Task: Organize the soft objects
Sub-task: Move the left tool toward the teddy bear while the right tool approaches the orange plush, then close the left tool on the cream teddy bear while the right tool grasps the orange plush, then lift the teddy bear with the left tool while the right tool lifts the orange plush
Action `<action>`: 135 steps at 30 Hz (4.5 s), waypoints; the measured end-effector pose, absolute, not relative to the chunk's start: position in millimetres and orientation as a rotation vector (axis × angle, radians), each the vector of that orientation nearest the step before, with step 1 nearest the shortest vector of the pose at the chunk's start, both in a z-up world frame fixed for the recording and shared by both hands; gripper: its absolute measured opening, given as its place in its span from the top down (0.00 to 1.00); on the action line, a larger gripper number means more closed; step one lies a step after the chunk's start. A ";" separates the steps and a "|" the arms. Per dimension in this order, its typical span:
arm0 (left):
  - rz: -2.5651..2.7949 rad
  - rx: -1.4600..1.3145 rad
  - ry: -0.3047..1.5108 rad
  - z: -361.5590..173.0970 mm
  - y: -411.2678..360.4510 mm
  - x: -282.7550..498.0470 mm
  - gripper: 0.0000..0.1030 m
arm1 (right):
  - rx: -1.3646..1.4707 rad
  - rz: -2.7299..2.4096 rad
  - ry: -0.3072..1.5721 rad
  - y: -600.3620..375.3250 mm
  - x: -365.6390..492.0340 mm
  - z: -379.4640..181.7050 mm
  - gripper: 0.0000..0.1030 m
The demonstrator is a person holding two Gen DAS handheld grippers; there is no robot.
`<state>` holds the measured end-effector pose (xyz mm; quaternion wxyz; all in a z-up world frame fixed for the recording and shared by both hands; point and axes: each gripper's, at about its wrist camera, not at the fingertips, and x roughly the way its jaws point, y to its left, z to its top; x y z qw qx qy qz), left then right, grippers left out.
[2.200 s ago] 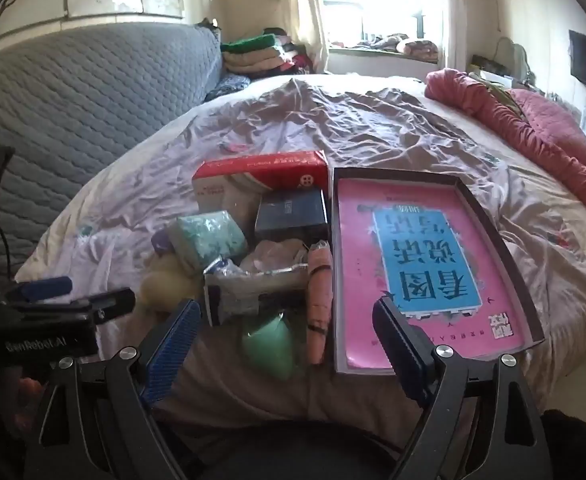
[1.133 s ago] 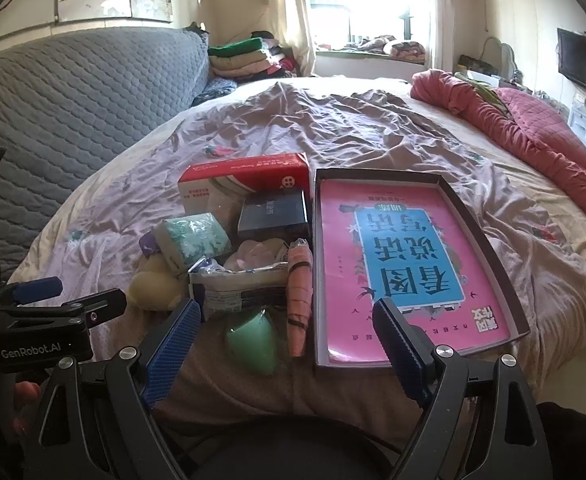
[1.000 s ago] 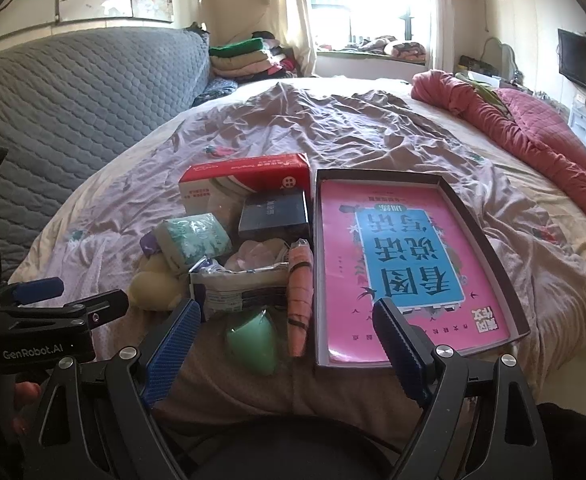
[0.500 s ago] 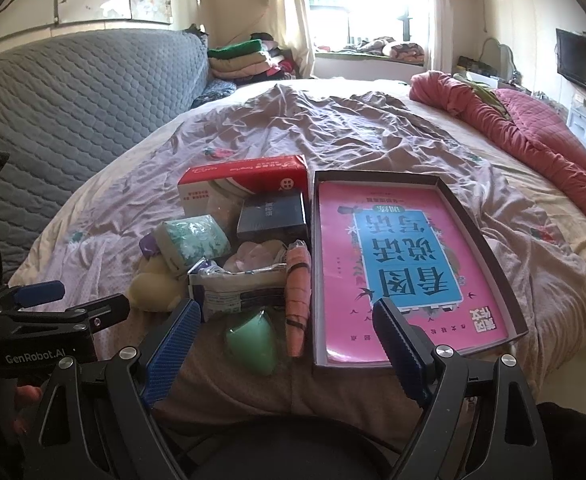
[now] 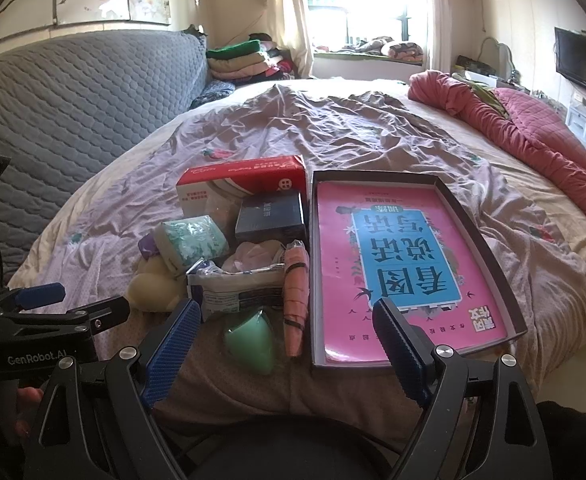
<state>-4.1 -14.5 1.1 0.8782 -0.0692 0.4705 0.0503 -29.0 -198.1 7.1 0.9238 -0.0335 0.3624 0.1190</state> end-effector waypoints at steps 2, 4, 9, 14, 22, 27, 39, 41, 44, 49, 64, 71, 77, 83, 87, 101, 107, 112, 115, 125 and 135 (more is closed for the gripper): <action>0.105 -0.148 0.981 0.6 -13.7 -4.4 0.03 | -0.069 0.244 0.744 -198.0 -28.8 6.8 0.14; 0.105 -0.153 0.981 0.6 -11.8 -4.4 0.03 | -0.068 0.245 0.745 -198.1 -28.7 6.7 0.14; 0.098 -0.160 0.980 0.3 -10.3 -4.0 0.03 | -0.062 0.244 0.750 -198.4 -27.8 6.1 0.14; 0.088 -0.192 0.995 -4.9 -1.7 -1.3 0.03 | -0.052 0.241 0.757 -201.3 -25.8 4.9 0.14; 0.071 -0.280 1.042 -23.0 17.5 5.1 0.03 | -0.044 0.223 0.767 -208.8 -17.6 -0.8 0.14; 0.028 -0.258 1.033 -24.3 7.4 10.6 0.03 | -0.033 0.211 0.785 -214.3 -9.1 -7.8 0.14; 0.048 -0.172 1.055 -36.2 -13.6 43.9 0.11 | -0.042 0.192 0.814 -216.1 11.3 -22.1 0.14; 0.051 -0.174 1.058 -38.2 -12.1 46.7 0.12 | -0.052 0.194 0.816 -213.8 16.7 -24.6 0.14; 0.060 -0.163 1.063 -40.5 -11.2 51.8 0.19 | -0.074 0.186 0.818 -209.8 25.1 -29.6 0.14; 0.050 -0.193 1.078 -46.6 -7.1 57.8 0.24 | -0.094 0.202 0.820 -205.6 37.5 -36.9 0.24; -0.023 -0.268 1.092 -55.0 2.8 61.6 0.47 | -0.128 0.305 0.867 -187.5 54.1 -53.1 0.83; -0.068 -0.335 1.055 -51.9 12.3 54.7 0.56 | -0.051 0.339 0.842 -197.7 50.3 -46.7 0.84; -0.088 -0.358 1.036 -46.5 18.6 48.9 0.57 | -0.021 0.362 0.816 -201.1 44.4 -40.1 0.84; -0.148 -0.408 1.009 -39.5 24.8 38.2 0.57 | 0.006 0.372 0.807 -204.3 41.1 -36.4 0.84; -0.177 -0.422 0.982 -31.5 23.3 33.0 0.57 | 0.021 0.376 0.801 -206.8 39.8 -34.2 0.84; -0.168 -0.432 0.964 -34.4 30.9 35.2 0.57 | 0.037 0.381 0.805 -208.6 39.1 -33.8 0.84; -0.165 -0.431 0.999 -40.4 30.4 32.5 0.55 | 0.044 0.383 0.816 -207.4 40.6 -35.5 0.84; -0.117 -0.364 1.032 -40.0 24.5 26.5 0.52 | 0.050 0.384 0.820 -208.1 41.9 -36.2 0.84; -0.091 -0.306 1.041 -37.5 16.8 23.4 0.43 | 0.052 0.385 0.820 -208.3 42.2 -36.4 0.84; 0.061 -0.068 1.058 -27.7 -15.6 27.7 0.25 | 0.084 0.390 0.820 -212.3 42.9 -36.3 0.84; 0.137 0.018 1.119 -45.7 -30.1 49.2 0.33 | 0.099 0.394 0.813 -215.6 42.2 -35.4 0.84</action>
